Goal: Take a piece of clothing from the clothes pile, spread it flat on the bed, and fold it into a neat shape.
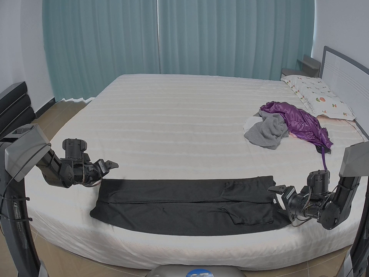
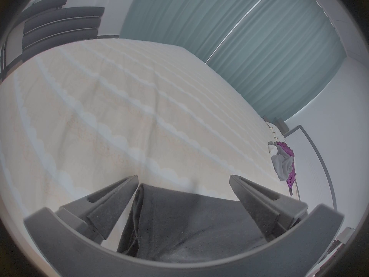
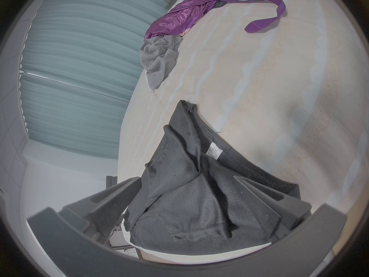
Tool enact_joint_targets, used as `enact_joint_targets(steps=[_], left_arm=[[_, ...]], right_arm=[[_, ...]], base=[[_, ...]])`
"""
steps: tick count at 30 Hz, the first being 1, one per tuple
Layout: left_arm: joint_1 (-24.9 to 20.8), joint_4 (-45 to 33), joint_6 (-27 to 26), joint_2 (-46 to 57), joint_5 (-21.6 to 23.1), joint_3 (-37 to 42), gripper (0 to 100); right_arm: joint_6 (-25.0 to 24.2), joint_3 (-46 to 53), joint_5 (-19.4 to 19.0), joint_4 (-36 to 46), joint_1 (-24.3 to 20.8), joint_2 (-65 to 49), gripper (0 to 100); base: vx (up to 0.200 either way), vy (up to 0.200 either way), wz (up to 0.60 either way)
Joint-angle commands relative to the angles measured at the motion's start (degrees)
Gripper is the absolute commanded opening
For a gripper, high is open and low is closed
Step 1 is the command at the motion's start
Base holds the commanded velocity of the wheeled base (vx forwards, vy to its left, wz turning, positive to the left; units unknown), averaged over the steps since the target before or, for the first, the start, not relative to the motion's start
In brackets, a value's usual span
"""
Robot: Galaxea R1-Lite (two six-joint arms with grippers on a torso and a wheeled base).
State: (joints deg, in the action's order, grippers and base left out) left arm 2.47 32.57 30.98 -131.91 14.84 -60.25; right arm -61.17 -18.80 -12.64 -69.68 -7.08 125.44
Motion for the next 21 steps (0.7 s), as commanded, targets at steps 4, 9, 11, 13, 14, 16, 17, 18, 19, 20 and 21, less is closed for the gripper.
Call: enact_joint_targets(steps=[4, 9, 11, 13, 14, 16, 17, 18, 19, 20, 21], left_arm=[[-0.2, -0.1, 0.0, -2.7, 0.0, -0.1, 0], [0.0, 0.0, 0.0, -4.1, -0.6, -0.8, 0], [0.2, -0.1, 0.1, -4.0, -0.8, -1.1, 0], [0.5, 0.0, 0.1, -4.0, -1.2, -1.2, 0], [0.7, 0.2, 0.1, -4.0, -1.7, -1.3, 0], [0.9, 0.3, 0.1, -4.0, -2.2, -1.6, 0], [1.3, 0.3, 0.3, -4.1, -3.1, -2.8, 0], [1.5, 0.3, 0.3, -4.3, -3.4, -3.4, 0], [1.7, 0.3, 0.4, -4.6, -3.5, -3.7, 0], [1.7, 0.4, 0.5, -4.6, -3.5, -4.0, 0], [1.7, 0.4, 0.7, -4.7, -3.5, -4.1, 0]], right_arm=[[0.0, 0.0, 0.0, 0.0, 0.0, 0.2, 100], [0.0, 0.0, 0.0, 0.0, 0.0, 0.2, 100], [0.0, 0.0, 0.0, 0.0, 0.0, 0.2, 100], [0.0, 0.0, 0.0, 0.0, 0.1, 0.2, 100], [0.0, 0.0, 0.0, 0.0, 0.1, 0.2, 100], [0.0, 0.0, 0.0, 0.0, 0.1, 0.2, 100], [0.0, 0.0, 0.0, 0.0, 0.1, 0.2, 100], [0.0, 0.0, 0.0, 0.0, 0.1, 0.2, 100], [0.0, 0.0, 0.0, 0.0, 0.1, 0.2, 100], [0.0, 0.0, 0.0, 0.0, 0.1, 0.2, 100], [0.0, 0.0, 0.0, 0.0, 0.1, 0.2, 100]], base=[[0.0, 0.0, 0.0], [0.0, 0.0, 0.0], [0.0, 0.0, 0.0], [0.0, 0.0, 0.0], [0.0, 0.0, 0.0], [0.0, 0.0, 0.0], [0.0, 0.0, 0.0], [0.0, 0.0, 0.0], [0.0, 0.0, 0.0], [0.0, 0.0, 0.0], [0.0, 0.0, 0.0]])
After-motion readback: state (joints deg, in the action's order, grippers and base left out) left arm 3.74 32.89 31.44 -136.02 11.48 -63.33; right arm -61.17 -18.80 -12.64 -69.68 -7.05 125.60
